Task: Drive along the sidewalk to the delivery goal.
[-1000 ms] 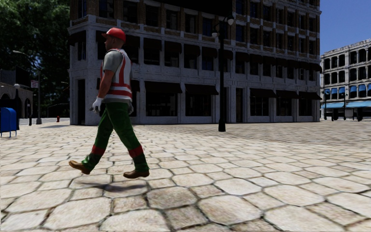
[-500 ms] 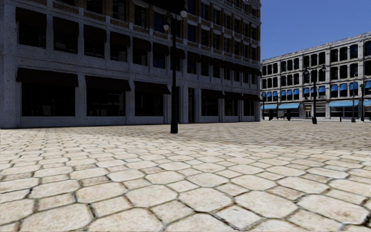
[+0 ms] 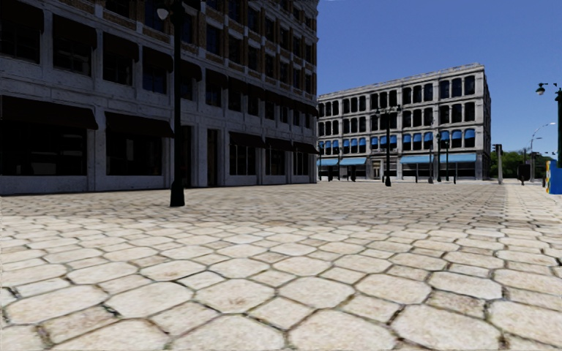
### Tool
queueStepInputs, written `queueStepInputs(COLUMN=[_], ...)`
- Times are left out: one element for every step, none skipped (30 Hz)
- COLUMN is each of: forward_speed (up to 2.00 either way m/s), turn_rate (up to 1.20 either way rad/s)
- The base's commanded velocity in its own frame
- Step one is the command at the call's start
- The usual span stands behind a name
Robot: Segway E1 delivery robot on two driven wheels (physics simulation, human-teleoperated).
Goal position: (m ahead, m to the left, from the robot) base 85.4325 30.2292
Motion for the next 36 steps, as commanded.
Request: queueStepInputs(forward_speed=[2.00, 2.00, 2.00, 2.00, 2.00, 2.00, 2.00, 2.00, 2.00, 2.00, 2.00, 2.00, 2.00, 2.00, 2.00, 2.00, 2.00, 2.00, 2.00, 2.00, 2.00, 2.00, 2.00, 2.00, 2.00, 2.00, 2.00, 2.00, 2.00, 2.00, 2.00, 2.00, 2.00, 2.00, 2.00, 2.00], turn_rate=[-0.62, -0.62, -0.62, -0.62, -0.62, -0.56, 0.00, 0.00, 0.00, 0.00, 0.00, 0.00, 0.00, 0.00, 0.00, 0.00, 0.00, 0.00, 0.00, 0.00, 0.00, 0.00, 0.00, 0.00, 0.00, 0.00, 0.00, 0.00, 0.00, 0.00, 0.00, 0.00, 0.00, 0.00, 0.00, 0.00])
